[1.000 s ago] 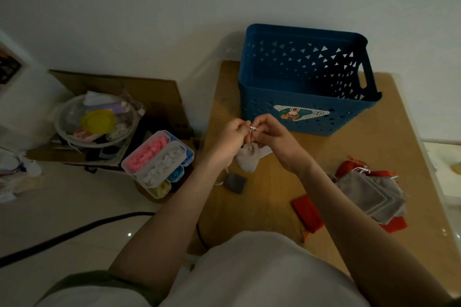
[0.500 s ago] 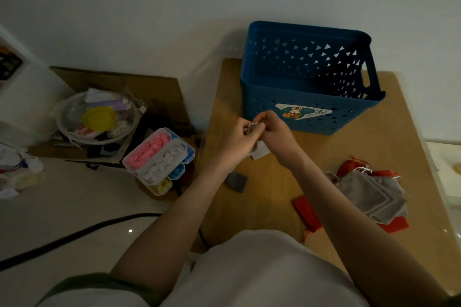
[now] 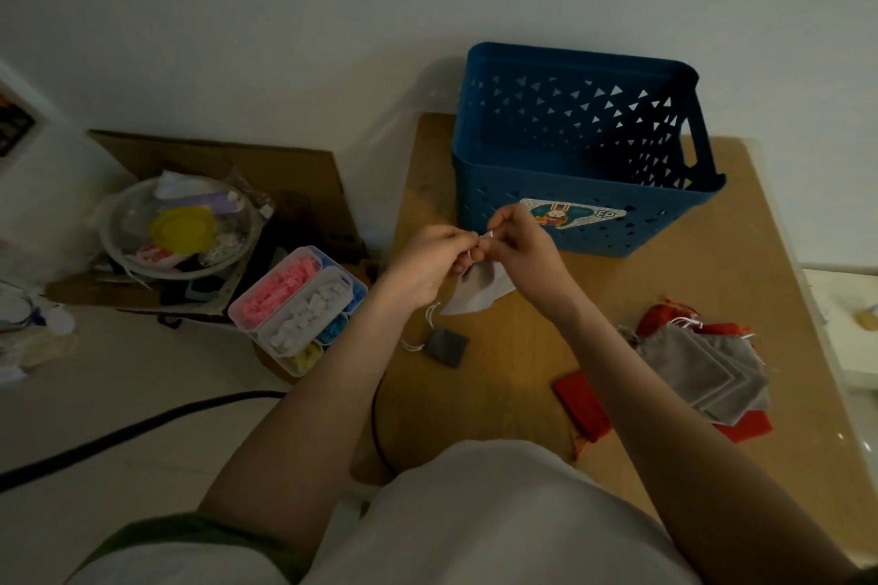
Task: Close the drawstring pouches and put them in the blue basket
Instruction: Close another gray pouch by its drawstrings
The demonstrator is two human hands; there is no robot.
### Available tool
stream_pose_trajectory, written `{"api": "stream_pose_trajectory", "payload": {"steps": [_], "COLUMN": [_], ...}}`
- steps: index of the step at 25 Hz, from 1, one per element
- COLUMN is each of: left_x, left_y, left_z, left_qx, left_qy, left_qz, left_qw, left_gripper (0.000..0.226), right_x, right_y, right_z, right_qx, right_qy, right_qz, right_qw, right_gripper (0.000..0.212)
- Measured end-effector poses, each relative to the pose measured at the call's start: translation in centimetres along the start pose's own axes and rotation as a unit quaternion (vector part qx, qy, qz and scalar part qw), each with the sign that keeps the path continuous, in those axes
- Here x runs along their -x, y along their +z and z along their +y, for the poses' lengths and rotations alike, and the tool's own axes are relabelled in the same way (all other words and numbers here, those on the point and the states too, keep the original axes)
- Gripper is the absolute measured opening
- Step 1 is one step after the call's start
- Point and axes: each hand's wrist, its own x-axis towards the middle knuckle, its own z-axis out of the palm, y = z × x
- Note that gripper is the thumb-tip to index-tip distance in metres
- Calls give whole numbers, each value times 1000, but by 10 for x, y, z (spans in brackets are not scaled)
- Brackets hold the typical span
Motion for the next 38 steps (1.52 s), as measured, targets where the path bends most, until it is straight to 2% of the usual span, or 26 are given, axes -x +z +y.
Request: {"api": "stream_pose_trajectory", "payload": {"steps": [4,9,13,16,18,21,26,28,33,36,38], "left_x": [2,1,-5,-4,-2,-3,-2,-2,-3,-1,2], "left_y": [-1,3,2,-3,-10,-19,-22,-24,-28,-28,-25], "left_z": [-3,-12,-13,-8,-5,-3,7,6,1,4,10], "left_qx": [63,88,136,153,113,-10,-208,-225,-146,-221,-311], "left_qy": [13,16,6,-3,-9,20,105,128,136,128,144], "left_qz": [-14,-17,-16,-43,-75,-96,-92,-97,-133,-119,-97], "left_qw": [998,996,990,987,991,995,968,961,971,959,934], "left_gripper": [20,20,26,27,21,11,6,4,10,6,3], "right_x": [0,-3,-6,-6,-6,-5,-7,-6,-4,-4,-3], "right_y": [2,-4,-6,-7,-9,-9,-9,-9,-12,-10,-8], "right_z": [-6,-10,-15,-14,-12,-10,-3,-2,-6,-2,1], "right_qx": [-26,47,71,22,5,8,43,30,-38,-9,2], "right_qy": [53,132,135,143,155,168,174,172,163,165,166], "right_qz": [-20,-83,-97,-116,-127,-133,-139,-137,-149,-153,-140], "right_qw": [998,987,984,983,980,977,974,975,974,974,976], "right_gripper": [14,19,20,16,15,23,25,23,21,20,21]}}
